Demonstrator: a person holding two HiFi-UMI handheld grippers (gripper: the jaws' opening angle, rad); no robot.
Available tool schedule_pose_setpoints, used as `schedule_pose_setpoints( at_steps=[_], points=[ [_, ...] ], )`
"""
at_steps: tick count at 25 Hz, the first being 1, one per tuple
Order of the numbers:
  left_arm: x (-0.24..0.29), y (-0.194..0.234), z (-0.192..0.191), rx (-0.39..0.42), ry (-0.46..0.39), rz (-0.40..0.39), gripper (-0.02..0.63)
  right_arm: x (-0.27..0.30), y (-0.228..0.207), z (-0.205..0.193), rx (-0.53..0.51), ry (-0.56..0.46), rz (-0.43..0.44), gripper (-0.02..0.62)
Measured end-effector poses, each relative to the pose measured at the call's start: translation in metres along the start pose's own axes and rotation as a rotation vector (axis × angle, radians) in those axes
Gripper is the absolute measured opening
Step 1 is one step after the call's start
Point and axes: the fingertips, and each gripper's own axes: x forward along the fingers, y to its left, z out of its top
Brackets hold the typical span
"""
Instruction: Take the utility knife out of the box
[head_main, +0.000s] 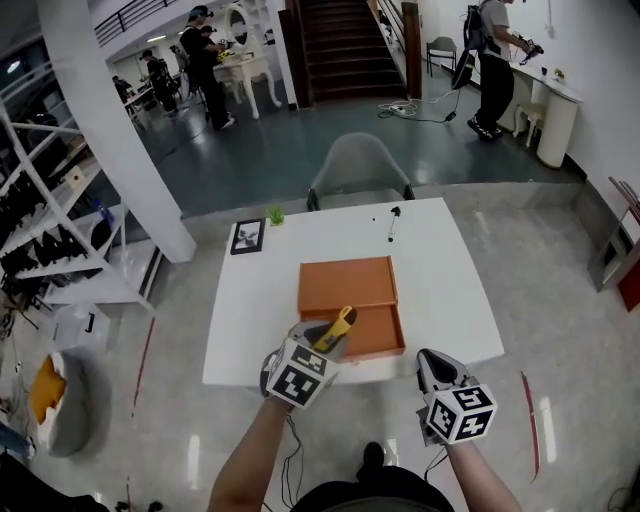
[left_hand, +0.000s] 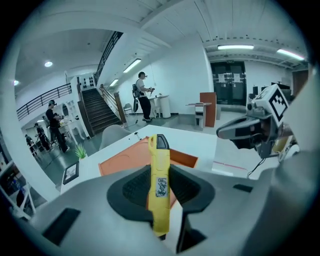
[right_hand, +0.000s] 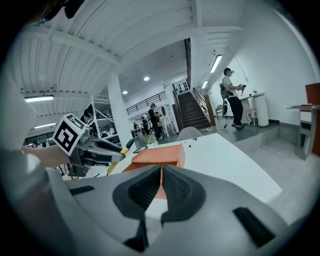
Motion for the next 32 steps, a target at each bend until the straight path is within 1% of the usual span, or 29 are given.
schedule_pose_setpoints(
  at_steps=[3,10,13,17,23,32],
  points=[
    [-0.010,0.003,-0.006,-0.064,-0.019,0.020,0.114,0.003,0.006,0.001,-0.011,0.004,0.018,0.003],
    [-0.037,0.015,-0.025,-0.170,-0.062,0.089,0.114,0.012,0.024,0.002,-0.038,0.019,0.061,0.003],
    [-0.048,0.017,-0.036,-0.219,-0.062,0.113,0.114,0.014,0.033,0.000,-0.046,0.025,0.077,0.003],
    [-0.060,0.020,-0.050,-0.262,-0.066,0.143,0.114,0.017,0.042,0.000,-0.054,0.031,0.096,0.003],
    [-0.074,0.019,-0.074,-0.360,-0.062,0.176,0.114,0.019,0.053,-0.001,-0.062,0.032,0.116,0.003],
    [-0.090,0.018,-0.101,-0.455,-0.052,0.233,0.114,0.021,0.062,0.001,-0.074,0.030,0.144,0.003]
  ],
)
